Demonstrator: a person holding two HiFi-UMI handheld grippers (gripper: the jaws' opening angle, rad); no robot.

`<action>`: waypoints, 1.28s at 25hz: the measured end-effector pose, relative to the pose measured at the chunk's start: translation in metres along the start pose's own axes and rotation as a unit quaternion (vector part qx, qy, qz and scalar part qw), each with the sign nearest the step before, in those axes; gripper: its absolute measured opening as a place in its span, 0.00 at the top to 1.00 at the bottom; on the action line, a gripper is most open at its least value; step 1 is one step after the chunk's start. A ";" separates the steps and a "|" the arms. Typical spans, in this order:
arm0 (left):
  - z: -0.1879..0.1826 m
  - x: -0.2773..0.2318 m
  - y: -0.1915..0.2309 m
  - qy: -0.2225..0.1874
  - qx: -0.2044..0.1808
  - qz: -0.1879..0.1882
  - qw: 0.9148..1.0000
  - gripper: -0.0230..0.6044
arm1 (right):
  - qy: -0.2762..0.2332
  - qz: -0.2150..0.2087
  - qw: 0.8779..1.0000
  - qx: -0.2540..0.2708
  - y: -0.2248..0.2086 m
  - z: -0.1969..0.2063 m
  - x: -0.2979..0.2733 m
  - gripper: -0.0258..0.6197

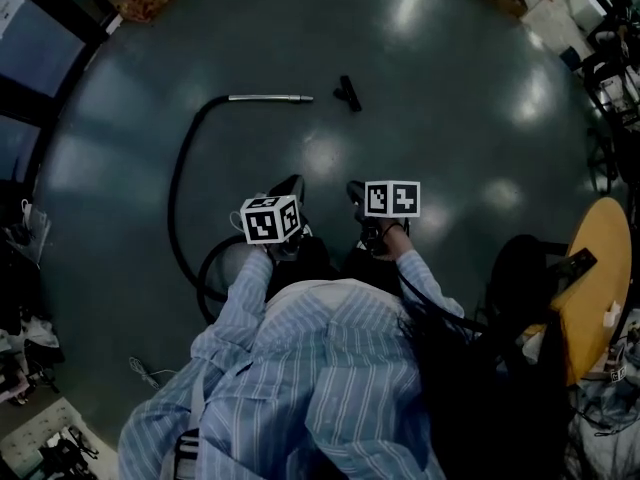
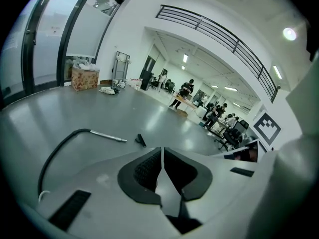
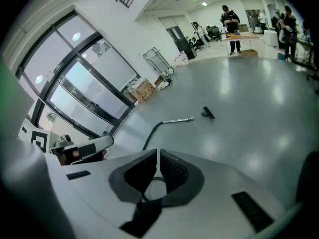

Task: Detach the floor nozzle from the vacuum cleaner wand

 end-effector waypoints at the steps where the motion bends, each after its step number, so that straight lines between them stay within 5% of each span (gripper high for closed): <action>1: 0.000 0.000 -0.006 -0.006 0.007 -0.002 1.000 0.93 | -0.001 -0.001 1.000 0.006 -0.004 0.001 0.007 0.91; 6: 0.016 -0.008 -0.049 -0.020 0.037 -0.003 0.999 0.93 | 0.007 -0.004 1.000 0.029 -0.031 0.012 0.040 0.91; 16: 0.059 -0.032 -0.137 -0.030 0.037 -0.018 0.999 0.93 | 0.028 -0.013 0.995 0.090 -0.090 0.034 0.089 0.92; 27: 0.065 -0.028 -0.133 -0.061 0.112 -0.031 0.991 0.93 | 0.043 -0.027 0.992 0.116 -0.095 0.029 0.086 0.92; 32: 0.067 -0.023 -0.122 -0.060 0.117 -0.051 0.990 0.93 | 0.047 -0.033 0.991 0.119 -0.090 0.024 0.080 0.92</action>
Point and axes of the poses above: the fingertips, and each gripper's own axes: x backward along the fingers, y to its left, z out of its underside, the point moved 5 cm from there along x, backward along the fingers, and after that the axes turned 6 degrees about y, right-handed, at the moved point
